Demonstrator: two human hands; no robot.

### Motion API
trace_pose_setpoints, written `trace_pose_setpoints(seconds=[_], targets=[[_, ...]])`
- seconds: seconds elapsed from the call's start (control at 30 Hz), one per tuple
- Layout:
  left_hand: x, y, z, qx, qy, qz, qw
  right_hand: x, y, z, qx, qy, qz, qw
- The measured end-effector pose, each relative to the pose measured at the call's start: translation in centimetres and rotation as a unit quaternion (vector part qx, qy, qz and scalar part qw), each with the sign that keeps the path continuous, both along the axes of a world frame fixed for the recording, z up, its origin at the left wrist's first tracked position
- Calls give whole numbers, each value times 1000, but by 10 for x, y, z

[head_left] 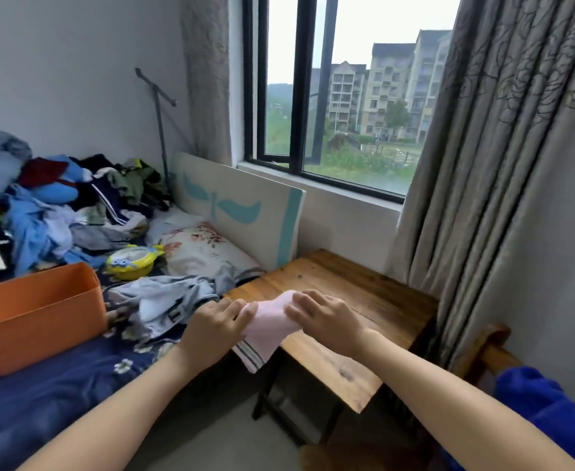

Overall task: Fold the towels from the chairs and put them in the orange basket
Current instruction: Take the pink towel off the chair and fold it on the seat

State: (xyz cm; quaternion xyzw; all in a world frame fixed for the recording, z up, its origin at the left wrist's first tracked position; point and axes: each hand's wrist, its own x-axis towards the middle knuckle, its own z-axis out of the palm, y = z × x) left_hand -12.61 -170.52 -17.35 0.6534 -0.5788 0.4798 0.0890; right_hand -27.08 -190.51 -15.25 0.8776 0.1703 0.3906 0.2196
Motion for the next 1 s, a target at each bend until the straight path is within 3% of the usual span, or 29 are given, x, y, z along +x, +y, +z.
trace_pose_setpoints(seconds=[0.33, 0.47, 0.67, 0.8, 1.0], targets=[[44, 138, 14, 17, 35, 99, 994, 100, 107, 9, -8, 31, 109, 994], [67, 212, 13, -8, 1, 165, 986, 156, 172, 4, -1, 50, 172, 984], [86, 294, -9, 22, 88, 248, 965, 212, 244, -11, -2, 95, 238, 966], [106, 318, -20, 39, 122, 305, 944, 255, 265, -21, -8, 145, 278, 950], [174, 320, -24, 49, 130, 365, 920, 345, 270, -33, -4, 139, 316, 938]])
